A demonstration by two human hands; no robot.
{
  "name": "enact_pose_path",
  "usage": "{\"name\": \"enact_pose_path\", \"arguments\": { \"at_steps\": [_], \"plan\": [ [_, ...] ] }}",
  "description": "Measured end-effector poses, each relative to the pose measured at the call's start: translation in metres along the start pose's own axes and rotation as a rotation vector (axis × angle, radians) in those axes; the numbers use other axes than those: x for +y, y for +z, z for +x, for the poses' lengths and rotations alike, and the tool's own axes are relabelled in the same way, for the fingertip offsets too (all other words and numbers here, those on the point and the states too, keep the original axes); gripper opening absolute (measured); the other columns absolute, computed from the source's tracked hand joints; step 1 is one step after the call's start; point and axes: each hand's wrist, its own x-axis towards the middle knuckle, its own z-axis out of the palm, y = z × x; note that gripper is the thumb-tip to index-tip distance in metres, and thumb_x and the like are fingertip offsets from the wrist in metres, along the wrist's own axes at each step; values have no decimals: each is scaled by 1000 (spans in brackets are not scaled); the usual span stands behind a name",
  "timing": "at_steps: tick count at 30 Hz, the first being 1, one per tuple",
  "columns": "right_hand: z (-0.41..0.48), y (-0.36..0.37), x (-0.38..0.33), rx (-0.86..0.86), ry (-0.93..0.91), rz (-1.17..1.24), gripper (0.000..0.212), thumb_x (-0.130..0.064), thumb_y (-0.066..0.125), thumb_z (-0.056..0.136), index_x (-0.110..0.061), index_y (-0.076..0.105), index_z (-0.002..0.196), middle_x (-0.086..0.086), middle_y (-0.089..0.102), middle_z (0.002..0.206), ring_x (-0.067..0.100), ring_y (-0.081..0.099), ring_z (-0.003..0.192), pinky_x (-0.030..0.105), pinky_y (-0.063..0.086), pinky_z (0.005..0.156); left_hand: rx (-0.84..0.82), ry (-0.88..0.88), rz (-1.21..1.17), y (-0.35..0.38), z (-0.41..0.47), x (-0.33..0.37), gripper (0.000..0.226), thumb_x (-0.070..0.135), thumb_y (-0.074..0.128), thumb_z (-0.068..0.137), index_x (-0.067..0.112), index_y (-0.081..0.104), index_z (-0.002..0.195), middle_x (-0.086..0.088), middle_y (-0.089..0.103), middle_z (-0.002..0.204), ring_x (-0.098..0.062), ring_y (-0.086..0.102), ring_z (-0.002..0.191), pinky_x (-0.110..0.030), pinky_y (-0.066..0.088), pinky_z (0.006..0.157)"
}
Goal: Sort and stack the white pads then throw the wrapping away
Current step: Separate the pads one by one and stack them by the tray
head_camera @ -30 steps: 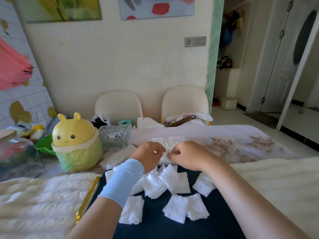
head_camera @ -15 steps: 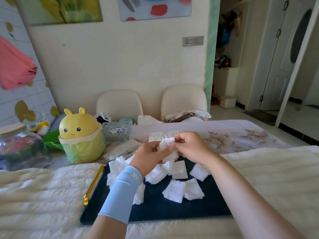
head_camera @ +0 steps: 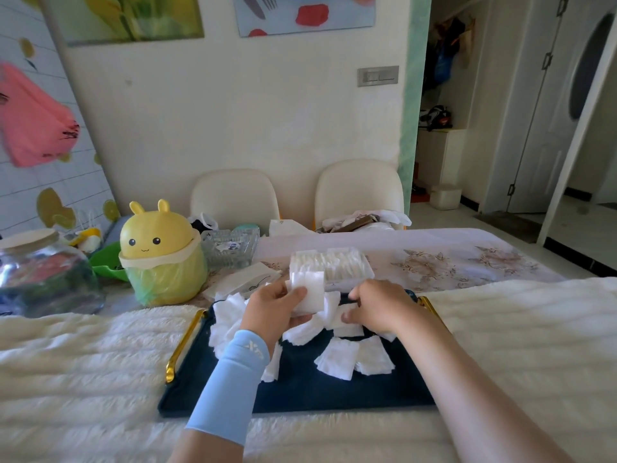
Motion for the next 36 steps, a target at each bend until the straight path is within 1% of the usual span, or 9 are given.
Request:
{"name": "enact_pose_path", "arguments": {
  "at_steps": [3,9,14,18,21,26,29,32,36],
  "plan": [
    [0,-3,-1,-17,-5,111,45,-43,74,87,-26,65,128,-5,68,119,18,63,105,35,51,95,-4,8,37,-4,0,-1,8,12,65,93,9,72,96,-8,75,95,-23,76,78,-35,60,81],
    [-7,-14,6,37,-67,349,1,-24,71,87,-24,70,88,-10,66,88,9,62,81,27,46,67,-61,-26,-62,-8,-6,-2,8,7,66,92,5,70,99,-16,74,104,-28,74,90,-33,61,78],
    [-7,-34,14,158,-93,452,23,-19,62,88,1,64,100,3,56,79,17,52,69,31,38,63,-70,-74,-189,-12,-8,3,14,8,66,92,1,69,105,-17,74,102,-27,74,86,-29,62,70],
    [-17,-37,2,-134,-123,643,18,-14,62,93,1,67,100,10,64,80,19,60,71,29,46,60,-12,-55,-217,-18,-7,5,11,10,65,93,4,68,102,-18,73,104,-29,74,87,-28,61,67],
    [-20,-25,-10,-256,-186,330,18,-20,70,90,-22,75,107,-9,74,92,11,68,83,25,51,76,-7,-35,-166,-20,-9,6,14,11,68,91,1,69,100,-21,72,106,-29,73,89,-28,61,68],
    [-20,-29,-26,150,-212,527,20,-25,60,95,-28,76,107,-16,70,102,5,62,94,25,46,85,-97,-6,-54,-16,-18,6,15,15,70,90,4,73,100,-19,74,105,-29,73,92,-28,60,73],
    [-23,-25,-39,250,-311,603,13,-40,76,85,-31,77,95,-16,72,91,-4,62,80,20,49,75,-180,16,-117,-12,-23,9,17,17,67,92,3,73,100,-17,74,100,-29,72,90,-31,60,71],
    [-18,-15,-41,327,-319,645,10,-28,84,80,-32,77,85,-19,67,67,-8,58,60,15,45,64,-219,-22,-252,-10,-25,14,25,20,57,98,0,66,111,-21,74,100,-33,73,89,-35,62,69],
    [-15,-13,-40,383,-338,731,7,-28,83,81,-33,79,84,-24,72,73,-4,66,71,13,51,69,-209,-65,-348,-11,-25,17,25,17,53,100,-2,64,113,-22,73,103,-32,74,87,-35,62,67]
  ]
}}
